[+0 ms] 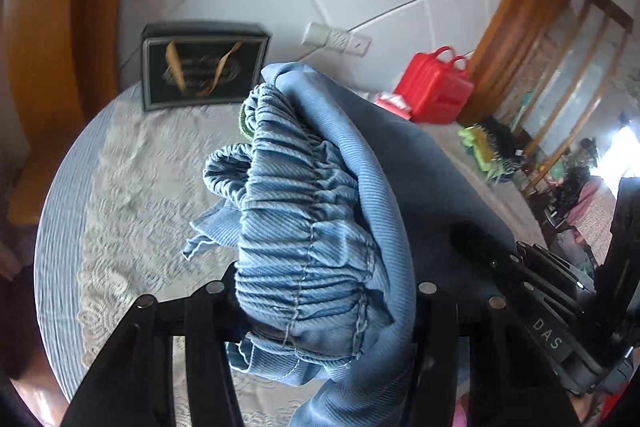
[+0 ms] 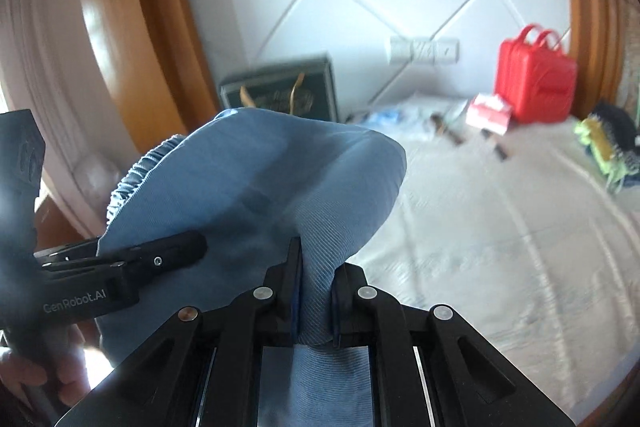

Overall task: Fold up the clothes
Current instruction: 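Lift the stacked garments with both tools off the lace table, then carry the stacked garments with both tools toward the clothes pile by the red case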

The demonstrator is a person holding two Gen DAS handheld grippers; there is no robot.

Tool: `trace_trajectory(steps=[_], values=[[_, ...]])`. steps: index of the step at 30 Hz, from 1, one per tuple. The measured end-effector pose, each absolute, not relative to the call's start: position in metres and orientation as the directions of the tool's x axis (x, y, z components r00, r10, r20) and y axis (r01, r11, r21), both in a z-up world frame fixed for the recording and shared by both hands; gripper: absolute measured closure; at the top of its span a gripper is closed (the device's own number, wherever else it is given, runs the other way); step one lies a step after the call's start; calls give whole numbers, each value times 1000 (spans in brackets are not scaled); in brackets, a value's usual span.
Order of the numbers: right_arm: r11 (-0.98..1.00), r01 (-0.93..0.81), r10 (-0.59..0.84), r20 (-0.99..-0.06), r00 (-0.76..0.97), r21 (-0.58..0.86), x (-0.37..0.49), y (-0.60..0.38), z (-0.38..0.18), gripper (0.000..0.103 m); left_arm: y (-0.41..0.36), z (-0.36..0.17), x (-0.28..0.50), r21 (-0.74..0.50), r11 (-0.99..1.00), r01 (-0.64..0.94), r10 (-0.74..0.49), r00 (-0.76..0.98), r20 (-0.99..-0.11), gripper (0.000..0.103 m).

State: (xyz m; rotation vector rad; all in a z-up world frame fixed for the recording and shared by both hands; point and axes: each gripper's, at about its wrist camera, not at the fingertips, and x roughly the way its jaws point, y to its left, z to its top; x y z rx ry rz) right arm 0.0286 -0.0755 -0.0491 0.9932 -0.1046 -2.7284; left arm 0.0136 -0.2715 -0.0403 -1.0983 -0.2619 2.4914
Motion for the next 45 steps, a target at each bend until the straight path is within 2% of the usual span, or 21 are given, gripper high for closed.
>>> trace_trajectory(steps=[6,18,28,39,45], values=[[-972,180,-235,-547,-803,154,33,-34,-19,93,-201,-15,16,-299,-896,-328,443,-637,-630,54],[-966,190,-256,-520,-815,178,23,113,-2,92,-50,4,10,-284,-894,-348,446,-626,-639,54],[-967,139,-235,-536,-811,214,12,172,-9,93,4,8,4,-273,-871,-408,479,-587,-653,54],[-995,-24,-39,-577,-816,101,30,180,2,93,34,0,2,-334,-786,-520,598,-502,-625,54],[-991,-54,-27,-579,-815,122,30,216,1,93,71,1,0,-318,-787,-529,592,-502,-630,54]])
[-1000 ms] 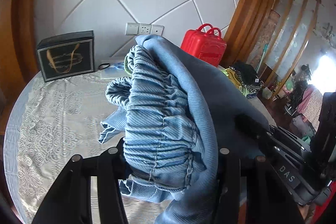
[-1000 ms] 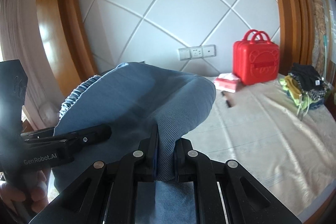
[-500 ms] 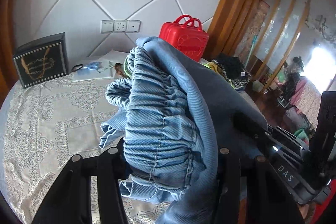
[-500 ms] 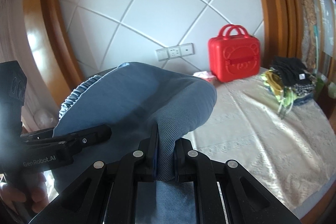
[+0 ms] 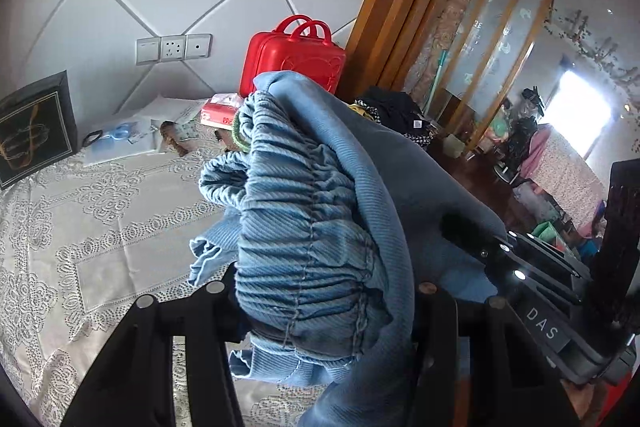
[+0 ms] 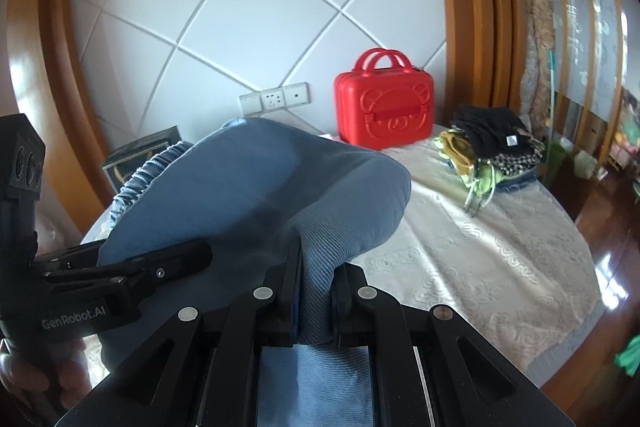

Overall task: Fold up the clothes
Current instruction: 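Carry the stacked garments with both tools toward the clothes pile by the red case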

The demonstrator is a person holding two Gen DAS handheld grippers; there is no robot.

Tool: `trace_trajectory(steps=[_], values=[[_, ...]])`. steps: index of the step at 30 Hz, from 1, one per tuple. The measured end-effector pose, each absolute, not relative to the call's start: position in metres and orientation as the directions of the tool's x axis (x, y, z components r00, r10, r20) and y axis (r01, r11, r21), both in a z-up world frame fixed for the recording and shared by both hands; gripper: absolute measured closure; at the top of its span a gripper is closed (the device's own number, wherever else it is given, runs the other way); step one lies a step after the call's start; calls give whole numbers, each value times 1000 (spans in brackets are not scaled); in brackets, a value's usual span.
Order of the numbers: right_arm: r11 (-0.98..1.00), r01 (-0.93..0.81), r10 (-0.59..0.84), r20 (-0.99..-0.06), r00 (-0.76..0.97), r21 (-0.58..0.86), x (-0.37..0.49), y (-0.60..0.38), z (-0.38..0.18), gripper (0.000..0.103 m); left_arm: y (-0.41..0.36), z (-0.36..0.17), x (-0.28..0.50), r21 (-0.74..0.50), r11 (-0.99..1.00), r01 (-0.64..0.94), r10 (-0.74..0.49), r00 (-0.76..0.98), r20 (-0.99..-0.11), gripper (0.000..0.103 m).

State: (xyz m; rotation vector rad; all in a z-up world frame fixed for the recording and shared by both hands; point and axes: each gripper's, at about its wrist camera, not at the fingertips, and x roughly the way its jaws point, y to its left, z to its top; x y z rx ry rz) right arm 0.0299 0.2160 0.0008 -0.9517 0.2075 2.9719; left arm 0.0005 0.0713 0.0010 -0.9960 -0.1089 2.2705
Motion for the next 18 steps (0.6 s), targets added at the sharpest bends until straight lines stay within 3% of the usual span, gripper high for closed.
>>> trace_trajectory(steps=[12,18], values=[[-991,29,-100,-573,-814,132,-7,309,3,93,154,7,-18,-311,-825,-472,551,-546,-631,54],[-991,-8,-70,-579,-812,131,-10,319,5,93,171,8,-30,-322,-802,-503,578,-519,-630,54]])
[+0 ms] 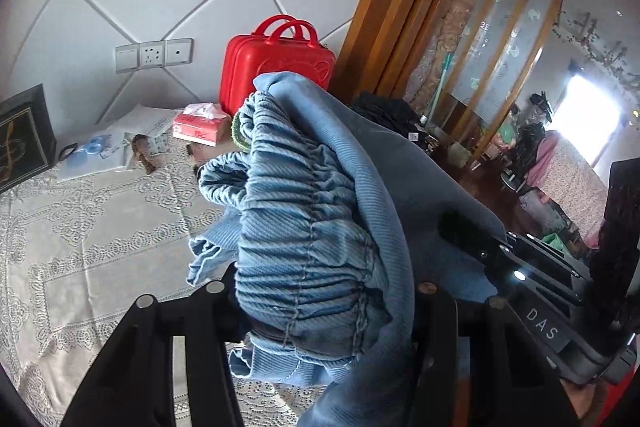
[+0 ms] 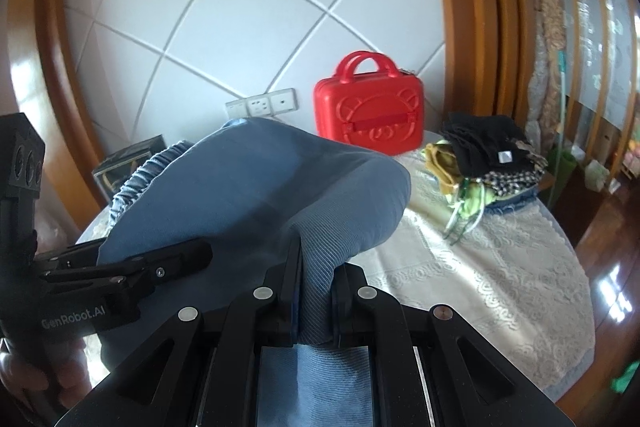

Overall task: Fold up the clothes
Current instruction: 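Carry the stacked garments with both tools toward the clothes pile by the red case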

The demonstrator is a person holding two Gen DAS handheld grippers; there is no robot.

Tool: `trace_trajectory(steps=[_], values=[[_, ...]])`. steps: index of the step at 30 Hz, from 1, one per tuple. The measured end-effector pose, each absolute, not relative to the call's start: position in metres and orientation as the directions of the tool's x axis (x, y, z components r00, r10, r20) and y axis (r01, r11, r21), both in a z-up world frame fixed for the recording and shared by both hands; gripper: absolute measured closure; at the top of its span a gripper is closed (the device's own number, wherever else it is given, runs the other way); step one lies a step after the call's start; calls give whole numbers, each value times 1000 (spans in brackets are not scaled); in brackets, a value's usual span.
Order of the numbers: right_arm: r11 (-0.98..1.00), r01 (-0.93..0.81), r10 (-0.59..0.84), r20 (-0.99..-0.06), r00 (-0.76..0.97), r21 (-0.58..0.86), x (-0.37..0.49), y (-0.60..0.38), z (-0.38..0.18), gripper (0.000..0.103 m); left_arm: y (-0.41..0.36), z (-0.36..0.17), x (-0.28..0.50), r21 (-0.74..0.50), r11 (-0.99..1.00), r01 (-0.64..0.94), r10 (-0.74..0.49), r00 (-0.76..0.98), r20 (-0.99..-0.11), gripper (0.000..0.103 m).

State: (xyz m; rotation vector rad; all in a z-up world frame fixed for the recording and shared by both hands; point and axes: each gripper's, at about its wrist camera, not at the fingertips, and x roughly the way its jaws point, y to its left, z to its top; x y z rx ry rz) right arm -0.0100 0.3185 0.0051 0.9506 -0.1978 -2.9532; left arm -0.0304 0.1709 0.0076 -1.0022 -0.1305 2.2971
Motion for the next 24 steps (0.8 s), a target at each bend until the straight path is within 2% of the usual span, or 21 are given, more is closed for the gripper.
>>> trace_trajectory(steps=[8,13,18,24], values=[[-989,-98,8,-608,-794,114,-9,347,3,93,216,1,-47,-347,-760,-549,619,-449,-644,54],[-983,-119,10,-613,-790,137,-21,390,-5,93,269,-2,-59,-319,-765,-559,603,-449,-659,54],[-983,-96,-18,-603,-798,157,-50,460,-14,93,346,-5,-84,-310,-792,-526,577,-482,-659,54],[-988,8,-97,-585,-805,152,-102,574,-10,93,453,0,-124,-341,-830,-441,546,-518,-658,54]])
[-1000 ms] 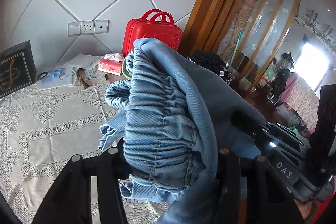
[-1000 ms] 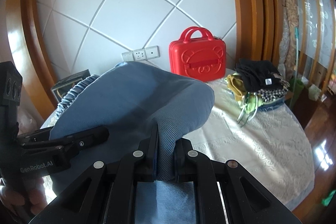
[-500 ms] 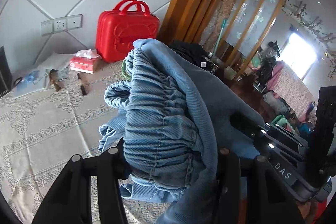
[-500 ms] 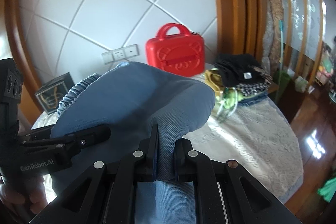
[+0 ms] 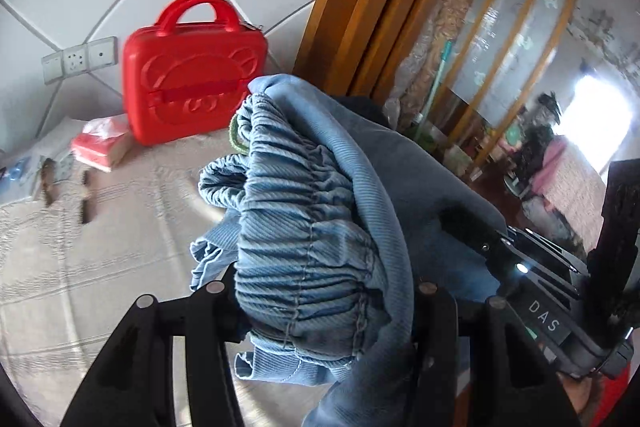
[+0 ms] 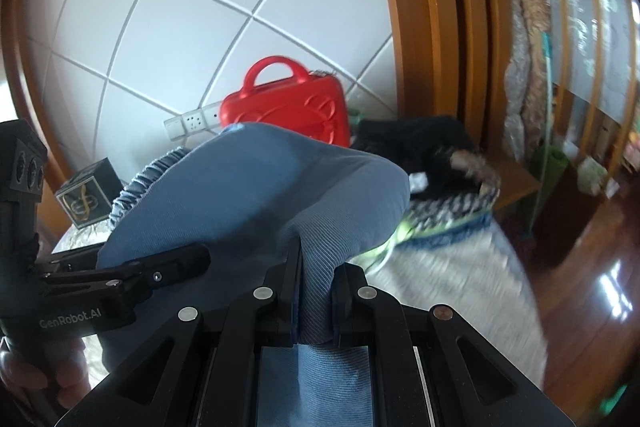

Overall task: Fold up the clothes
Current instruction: 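Carry the stacked garments with both tools toward the clothes pile by the red case, then lower the stacked garments onto the clothes pile and open both tools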

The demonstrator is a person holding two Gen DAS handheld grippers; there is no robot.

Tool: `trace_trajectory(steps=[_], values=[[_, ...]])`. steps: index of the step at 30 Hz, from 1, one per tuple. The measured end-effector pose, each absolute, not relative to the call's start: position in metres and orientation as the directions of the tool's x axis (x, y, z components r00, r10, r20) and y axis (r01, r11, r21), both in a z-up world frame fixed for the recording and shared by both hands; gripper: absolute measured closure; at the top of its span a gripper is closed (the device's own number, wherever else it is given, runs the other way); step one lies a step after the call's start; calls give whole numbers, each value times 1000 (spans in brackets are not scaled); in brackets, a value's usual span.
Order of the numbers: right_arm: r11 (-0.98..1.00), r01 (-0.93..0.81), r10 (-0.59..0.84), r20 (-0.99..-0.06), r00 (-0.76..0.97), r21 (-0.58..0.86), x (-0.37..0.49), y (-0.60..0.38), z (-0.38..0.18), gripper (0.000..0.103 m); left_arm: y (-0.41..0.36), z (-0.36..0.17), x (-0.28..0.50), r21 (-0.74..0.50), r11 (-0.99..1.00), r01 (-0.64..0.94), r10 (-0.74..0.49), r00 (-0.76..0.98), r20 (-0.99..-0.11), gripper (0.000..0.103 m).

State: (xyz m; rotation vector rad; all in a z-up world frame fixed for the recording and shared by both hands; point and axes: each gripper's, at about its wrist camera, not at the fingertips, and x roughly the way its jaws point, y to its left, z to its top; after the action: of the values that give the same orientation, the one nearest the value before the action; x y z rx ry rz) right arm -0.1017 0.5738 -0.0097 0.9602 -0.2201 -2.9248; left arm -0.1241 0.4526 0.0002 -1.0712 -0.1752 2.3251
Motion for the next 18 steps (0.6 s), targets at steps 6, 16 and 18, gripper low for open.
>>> trace_trajectory(steps=[6,16,18], values=[[-988,72,-134,-548,-826,133,-156,671,16,93,536,24,-170,-350,-850,-394,524,-567,-636,54],[-976,159,-210,-470,-857,146,-267,777,47,92,598,36,-273,-361,-873,-327,486,-622,-614,53],[-969,186,-242,-467,-851,162,-291,787,42,92,600,21,-298,-375,-879,-295,476,-615,-629,46]])
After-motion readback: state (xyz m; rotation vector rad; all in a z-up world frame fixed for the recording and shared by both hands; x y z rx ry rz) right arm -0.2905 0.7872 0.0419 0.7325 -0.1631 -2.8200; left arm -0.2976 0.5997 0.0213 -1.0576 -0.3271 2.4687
